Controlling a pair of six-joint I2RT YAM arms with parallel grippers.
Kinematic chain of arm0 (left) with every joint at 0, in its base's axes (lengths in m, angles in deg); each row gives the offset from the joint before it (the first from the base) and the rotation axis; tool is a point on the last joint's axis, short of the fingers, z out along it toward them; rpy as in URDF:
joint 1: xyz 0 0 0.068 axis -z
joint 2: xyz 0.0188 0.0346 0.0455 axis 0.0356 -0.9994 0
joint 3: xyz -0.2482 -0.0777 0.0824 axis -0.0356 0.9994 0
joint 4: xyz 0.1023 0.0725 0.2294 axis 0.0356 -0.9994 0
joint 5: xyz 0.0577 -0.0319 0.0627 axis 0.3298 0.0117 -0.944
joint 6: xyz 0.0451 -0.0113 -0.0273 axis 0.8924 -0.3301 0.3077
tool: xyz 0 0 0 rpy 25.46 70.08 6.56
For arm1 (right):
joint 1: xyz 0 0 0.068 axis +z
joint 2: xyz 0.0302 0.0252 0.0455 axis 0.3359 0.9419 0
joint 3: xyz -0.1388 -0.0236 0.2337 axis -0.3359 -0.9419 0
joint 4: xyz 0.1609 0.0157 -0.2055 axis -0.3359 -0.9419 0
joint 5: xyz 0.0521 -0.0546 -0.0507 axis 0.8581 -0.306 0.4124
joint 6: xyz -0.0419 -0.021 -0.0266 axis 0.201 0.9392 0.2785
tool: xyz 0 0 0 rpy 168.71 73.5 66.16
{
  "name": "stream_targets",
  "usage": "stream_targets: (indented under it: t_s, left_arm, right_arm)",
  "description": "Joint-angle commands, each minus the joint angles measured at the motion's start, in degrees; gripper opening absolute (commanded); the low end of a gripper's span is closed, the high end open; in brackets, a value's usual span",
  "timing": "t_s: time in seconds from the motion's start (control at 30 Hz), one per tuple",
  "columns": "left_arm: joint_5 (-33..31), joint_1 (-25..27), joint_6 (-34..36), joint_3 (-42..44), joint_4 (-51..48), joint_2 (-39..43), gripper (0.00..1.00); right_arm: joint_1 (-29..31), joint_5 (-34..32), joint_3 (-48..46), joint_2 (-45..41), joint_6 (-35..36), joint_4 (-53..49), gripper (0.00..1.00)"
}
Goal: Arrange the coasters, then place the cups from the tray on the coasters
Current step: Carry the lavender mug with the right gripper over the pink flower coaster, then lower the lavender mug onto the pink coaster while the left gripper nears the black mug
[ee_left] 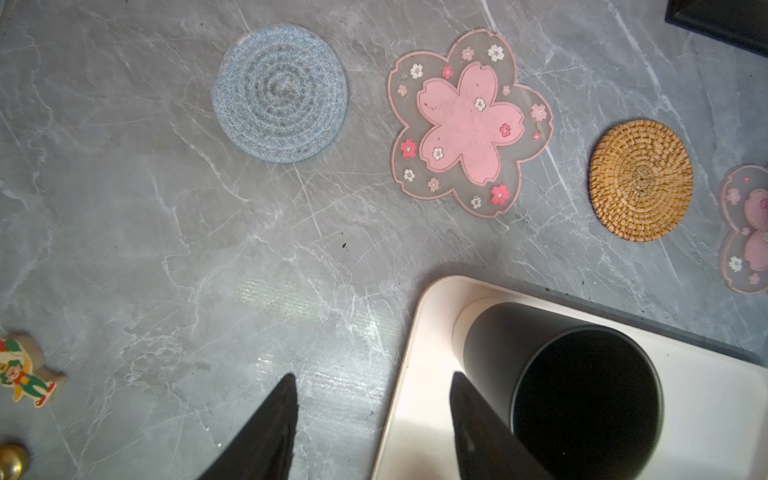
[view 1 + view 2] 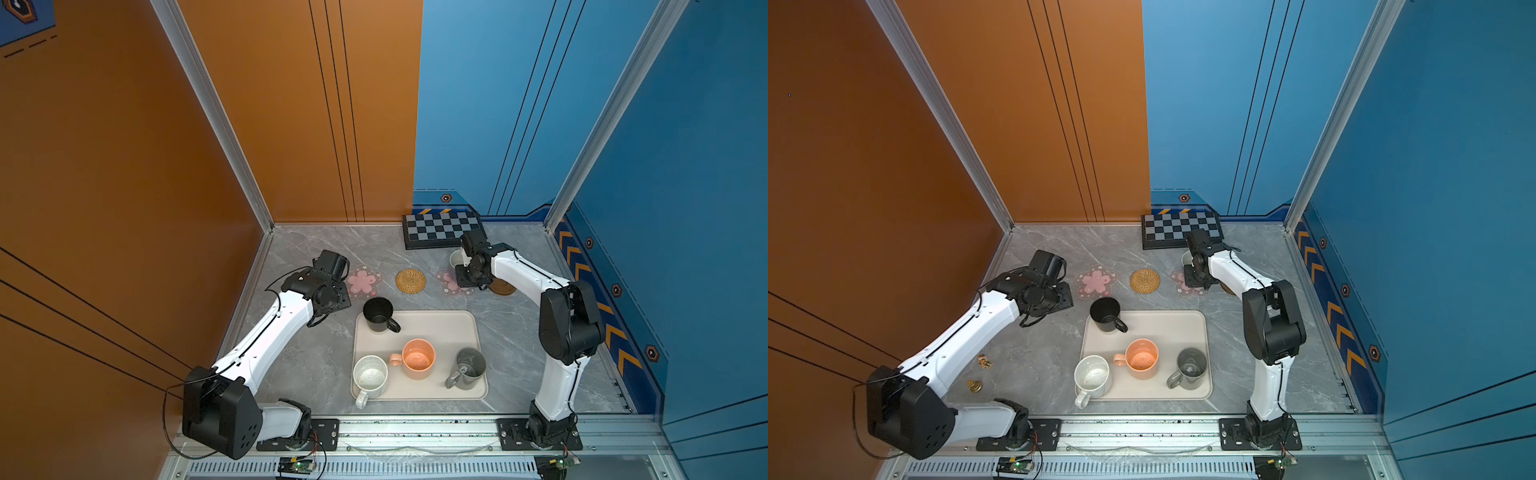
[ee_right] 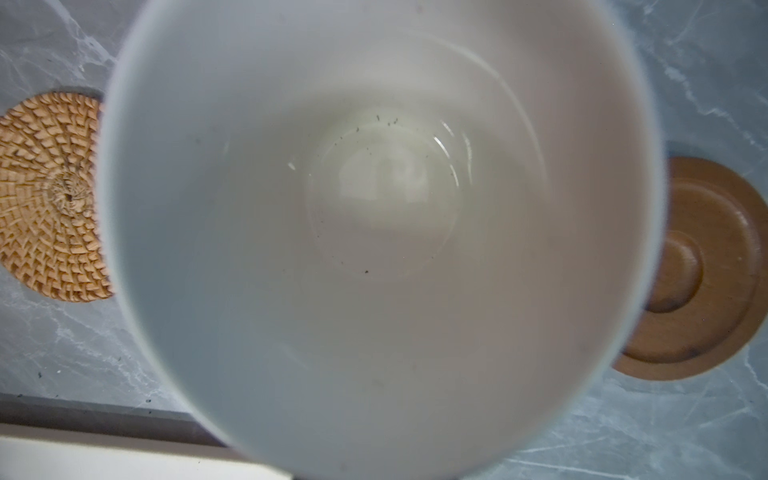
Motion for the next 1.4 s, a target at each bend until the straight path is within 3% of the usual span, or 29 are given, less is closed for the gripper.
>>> stream_targets:
  t_s: [0.0,1.37]
  left_arm:
    - [-1.4,0.1,0.1,0.2,-0.4,0.4,0.6]
    - [-1.1,0.6,-1.0,0.5,-0.4,2.6,0.6]
  right_arm:
    - [0.2,-1.9,2.1,0.1,-1.0,0.8,0.0]
    - [0.7,-1.4,-2.2,0.5,-2.2,1.0,0.0]
